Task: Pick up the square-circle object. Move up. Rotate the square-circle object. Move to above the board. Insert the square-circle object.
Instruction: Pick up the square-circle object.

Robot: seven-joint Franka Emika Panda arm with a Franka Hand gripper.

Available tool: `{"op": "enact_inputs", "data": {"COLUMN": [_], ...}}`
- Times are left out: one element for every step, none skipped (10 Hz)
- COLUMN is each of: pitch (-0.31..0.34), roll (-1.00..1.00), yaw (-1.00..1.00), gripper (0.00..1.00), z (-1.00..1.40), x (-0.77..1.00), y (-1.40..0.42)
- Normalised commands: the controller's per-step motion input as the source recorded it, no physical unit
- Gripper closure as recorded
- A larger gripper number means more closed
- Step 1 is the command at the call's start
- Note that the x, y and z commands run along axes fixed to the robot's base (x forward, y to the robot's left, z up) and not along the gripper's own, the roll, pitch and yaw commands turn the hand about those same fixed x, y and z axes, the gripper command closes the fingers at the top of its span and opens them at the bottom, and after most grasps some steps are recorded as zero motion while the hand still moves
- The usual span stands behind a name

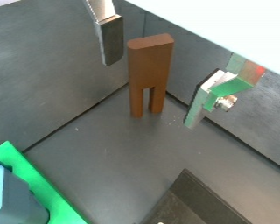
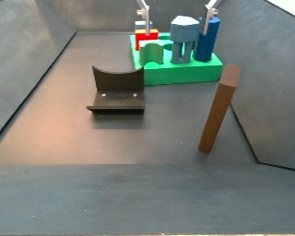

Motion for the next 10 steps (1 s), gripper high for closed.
{"op": "enact_inputs", "data": {"pitch": [0.0, 0.0, 0.0, 0.0, 0.0, -0.03, -0.227, -0.249, -0.279, -0.276], "roll": [-0.02, -0.02, 0.0, 0.0, 0.0, -0.01, -0.12, -0.16, -0.18, -0.15], "yaw": [-0.44, -0.33, -0.32, -0.34, -0.31, -0.43, -0.57, -0.55, -0.51, -0.5], "gripper": [0.0, 0.0, 0.0, 0.0, 0.0, 0.0, 0.0, 0.0, 0.0, 0.0], "z": [0.0, 0.1, 0.05, 0.0, 0.0, -0.18, -0.52, -0.56, -0.5, -0.52], "x": [-0.25, -0.28, -0.29, -0.36, -0.47, -0.29, -0.41, -0.47, -0.38, -0.34], "y": [0.42, 0.5, 0.6, 0.58, 0.59, 0.48, 0.19, 0.17, 0.15, 0.19]}}
